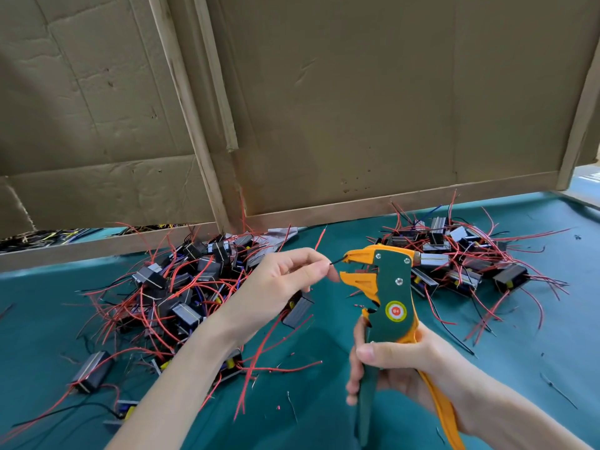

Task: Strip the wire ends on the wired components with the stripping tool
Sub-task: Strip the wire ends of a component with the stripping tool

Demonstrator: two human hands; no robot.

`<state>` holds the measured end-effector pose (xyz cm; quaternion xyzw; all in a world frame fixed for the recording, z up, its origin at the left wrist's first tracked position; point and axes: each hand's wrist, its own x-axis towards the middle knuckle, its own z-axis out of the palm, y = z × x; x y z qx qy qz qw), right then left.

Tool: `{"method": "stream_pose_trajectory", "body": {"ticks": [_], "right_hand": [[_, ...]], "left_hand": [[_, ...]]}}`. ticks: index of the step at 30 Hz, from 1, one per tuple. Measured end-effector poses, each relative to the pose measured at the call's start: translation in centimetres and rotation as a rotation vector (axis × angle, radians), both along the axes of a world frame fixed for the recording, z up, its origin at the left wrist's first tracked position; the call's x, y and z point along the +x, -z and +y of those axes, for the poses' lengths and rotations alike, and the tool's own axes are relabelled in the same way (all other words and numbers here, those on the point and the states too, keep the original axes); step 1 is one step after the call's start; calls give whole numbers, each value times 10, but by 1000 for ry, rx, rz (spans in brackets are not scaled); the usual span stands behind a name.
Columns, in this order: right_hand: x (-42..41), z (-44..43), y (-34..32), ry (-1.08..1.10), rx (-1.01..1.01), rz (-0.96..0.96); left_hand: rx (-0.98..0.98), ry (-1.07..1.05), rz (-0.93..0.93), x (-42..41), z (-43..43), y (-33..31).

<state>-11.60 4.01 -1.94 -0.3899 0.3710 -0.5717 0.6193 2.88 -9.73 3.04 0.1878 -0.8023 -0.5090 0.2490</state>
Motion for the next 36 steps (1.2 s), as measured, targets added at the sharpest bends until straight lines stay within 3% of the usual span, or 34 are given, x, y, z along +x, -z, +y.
{"method": "stream_pose_trajectory", "body": {"ticks": [16,36], "right_hand": [[-4,1,4,-77,-31,66],[-8,5,3,-88,8,189]], "left_hand": [[171,142,4,2,0,-2],[113,116,-86,6,0,-7]]}}
